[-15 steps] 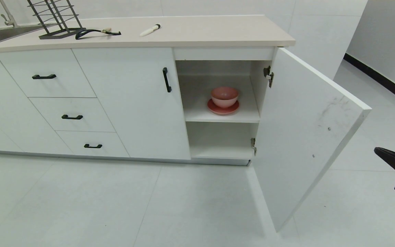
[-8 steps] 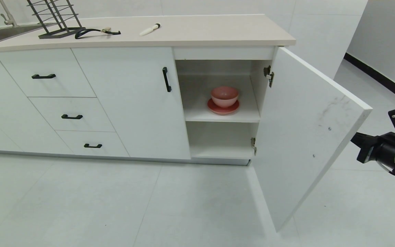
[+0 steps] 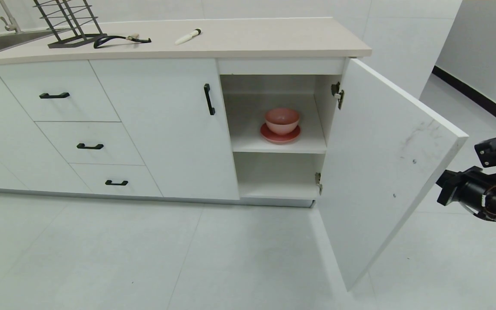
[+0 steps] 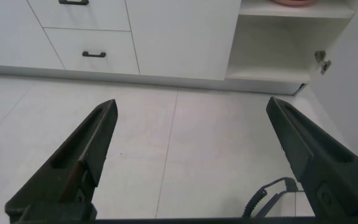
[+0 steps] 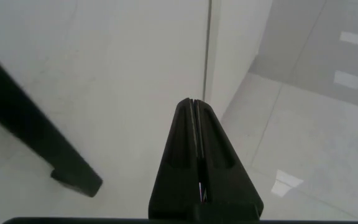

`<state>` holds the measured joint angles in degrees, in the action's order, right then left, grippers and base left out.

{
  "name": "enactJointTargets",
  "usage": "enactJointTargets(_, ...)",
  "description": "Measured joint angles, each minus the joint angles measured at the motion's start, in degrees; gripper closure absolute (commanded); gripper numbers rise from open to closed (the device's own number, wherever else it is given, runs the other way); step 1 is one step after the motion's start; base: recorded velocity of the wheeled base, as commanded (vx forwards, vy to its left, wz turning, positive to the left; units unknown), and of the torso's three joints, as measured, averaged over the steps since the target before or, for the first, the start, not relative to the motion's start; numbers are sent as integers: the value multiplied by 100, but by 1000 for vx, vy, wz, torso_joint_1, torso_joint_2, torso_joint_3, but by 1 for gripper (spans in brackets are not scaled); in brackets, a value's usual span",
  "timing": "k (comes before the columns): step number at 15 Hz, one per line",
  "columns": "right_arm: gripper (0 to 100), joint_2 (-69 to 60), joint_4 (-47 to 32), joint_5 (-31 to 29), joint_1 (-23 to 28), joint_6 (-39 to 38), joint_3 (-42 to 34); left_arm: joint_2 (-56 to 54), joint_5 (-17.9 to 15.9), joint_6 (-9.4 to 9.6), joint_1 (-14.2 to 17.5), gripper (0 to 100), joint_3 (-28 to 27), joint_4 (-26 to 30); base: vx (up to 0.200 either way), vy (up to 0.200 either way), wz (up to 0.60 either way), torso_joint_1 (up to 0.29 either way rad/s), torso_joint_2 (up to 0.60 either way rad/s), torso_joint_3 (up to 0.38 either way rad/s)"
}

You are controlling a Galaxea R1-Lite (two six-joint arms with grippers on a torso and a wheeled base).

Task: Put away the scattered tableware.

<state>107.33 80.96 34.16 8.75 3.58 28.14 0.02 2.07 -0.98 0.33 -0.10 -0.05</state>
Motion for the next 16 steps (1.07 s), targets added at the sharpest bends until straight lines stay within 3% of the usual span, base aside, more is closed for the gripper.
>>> enactJointTargets(5, 100, -380, 2, -11, -625, 16, -367, 0, 2, -22, -2, 0, 0, 5, 0, 0, 0, 0, 0, 0)
enactJointTargets(9, 100, -369, -2, 0, -1282, 18, -380, 0, 2, -15, 0, 0, 0, 5, 0, 0, 0, 0, 0, 0)
enactJointTargets(16, 100, -234, -5, -4, -2004, -6, -151, 0, 2, -20, 0, 0, 0, 5, 0, 0, 0, 0, 0, 0)
